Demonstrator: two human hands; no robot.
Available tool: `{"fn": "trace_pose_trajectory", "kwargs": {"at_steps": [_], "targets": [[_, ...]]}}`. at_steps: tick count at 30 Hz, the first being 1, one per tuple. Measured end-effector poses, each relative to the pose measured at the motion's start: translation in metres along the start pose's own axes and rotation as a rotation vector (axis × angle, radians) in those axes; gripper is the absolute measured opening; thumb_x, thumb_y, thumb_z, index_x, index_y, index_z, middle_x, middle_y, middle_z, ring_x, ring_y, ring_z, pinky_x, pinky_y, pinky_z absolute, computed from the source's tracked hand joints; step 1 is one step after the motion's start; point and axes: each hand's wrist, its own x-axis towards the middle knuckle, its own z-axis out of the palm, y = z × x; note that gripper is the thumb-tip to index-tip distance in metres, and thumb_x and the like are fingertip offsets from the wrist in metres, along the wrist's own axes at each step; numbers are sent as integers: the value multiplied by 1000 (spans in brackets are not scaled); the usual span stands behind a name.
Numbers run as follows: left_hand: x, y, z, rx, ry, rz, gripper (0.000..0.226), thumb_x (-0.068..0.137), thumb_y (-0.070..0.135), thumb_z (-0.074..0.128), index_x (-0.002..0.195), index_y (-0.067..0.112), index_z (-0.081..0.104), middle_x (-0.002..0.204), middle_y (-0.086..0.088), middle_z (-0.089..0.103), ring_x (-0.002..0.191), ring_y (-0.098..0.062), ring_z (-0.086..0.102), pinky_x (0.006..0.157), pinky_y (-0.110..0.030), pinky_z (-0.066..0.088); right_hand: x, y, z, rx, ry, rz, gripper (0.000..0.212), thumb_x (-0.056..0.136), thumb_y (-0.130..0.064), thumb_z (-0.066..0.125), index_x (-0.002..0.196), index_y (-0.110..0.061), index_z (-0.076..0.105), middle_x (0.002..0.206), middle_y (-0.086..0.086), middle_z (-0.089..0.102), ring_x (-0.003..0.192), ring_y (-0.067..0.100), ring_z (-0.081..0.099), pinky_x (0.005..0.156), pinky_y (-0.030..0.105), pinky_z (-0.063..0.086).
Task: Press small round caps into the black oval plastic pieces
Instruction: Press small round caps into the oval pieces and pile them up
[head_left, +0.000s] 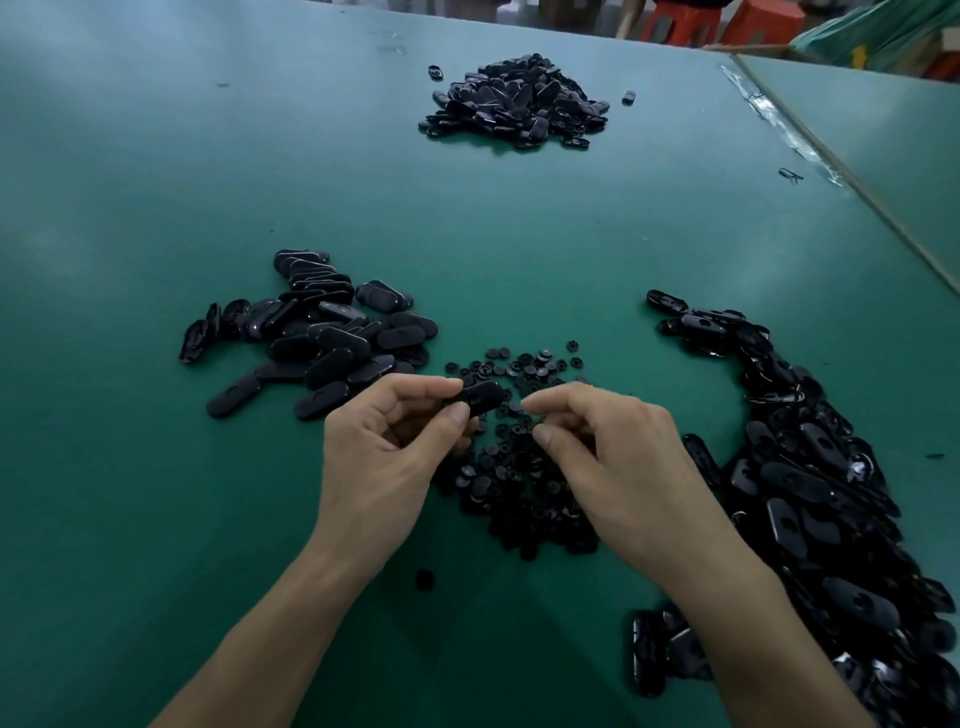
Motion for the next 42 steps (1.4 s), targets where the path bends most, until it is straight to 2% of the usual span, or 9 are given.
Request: {"fn": "trace_pose_trajectory", "kwargs": {"at_steps": [4,8,14,17,20,25,32,37,42], "targets": [[0,-1,-1,-5,-8,-1,16,86,-1,71,95,12,72,84,-6,76,78,-21,75,70,-24,59,0,-1,0,150,37,-15,18,92,-12,70,92,-29,75,74,-17,71,75,-2,69,69,9,49],[0,1,0,6,-12,13,15,85,0,72,95,12,72,84,-6,77,77,-21,75,70,-24,59,0,-3,3,414,-20,28,20,92,-7,68,88,-26,69,80,-8,76,76,9,74,67,21,57],[-3,4,1,88,-1,102,17,84,8,77,93,23,75,83,-2,76,78,-20,75,73,-28,61,1,-5,5,526,50,41,16,85,-12,78,85,-27,77,77,-7,74,71,4,68,66,14,50],[-4,4,2,108,-3,112,17,82,14,75,92,27,76,83,-2,76,78,-22,75,73,-33,62,2,-8,9,583,82,61,15,85,-10,77,83,-24,77,74,-3,74,68,7,68,62,16,50],[-5,3,3,110,-18,115,18,82,12,76,91,27,76,82,-2,76,76,-22,75,72,-34,62,1,-12,15,557,106,70,16,86,-8,75,83,-24,74,74,-4,75,68,10,72,62,18,53],[-6,4,5,127,-35,140,22,82,6,76,92,26,75,82,3,77,73,-12,73,68,-20,58,1,-17,22,400,170,50,17,84,-10,77,81,-26,75,72,-14,73,67,3,69,62,14,52],[-5,4,5,124,-26,130,20,80,10,75,92,26,75,83,4,77,75,-13,74,70,-20,57,2,-19,23,360,144,43,19,84,-10,76,80,-27,73,72,-14,72,67,2,68,62,12,50],[-6,4,5,145,-44,143,28,82,-1,76,93,25,74,84,5,77,75,-13,74,69,-19,57,3,-19,21,326,130,42,19,84,-9,75,80,-27,72,72,-13,71,66,4,68,62,13,52],[-7,6,5,177,-64,160,28,83,-1,76,93,25,73,85,8,76,75,-8,72,68,-17,56,5,-20,17,249,110,11,20,85,-8,75,80,-27,72,71,-15,70,67,2,67,60,13,52]]}}
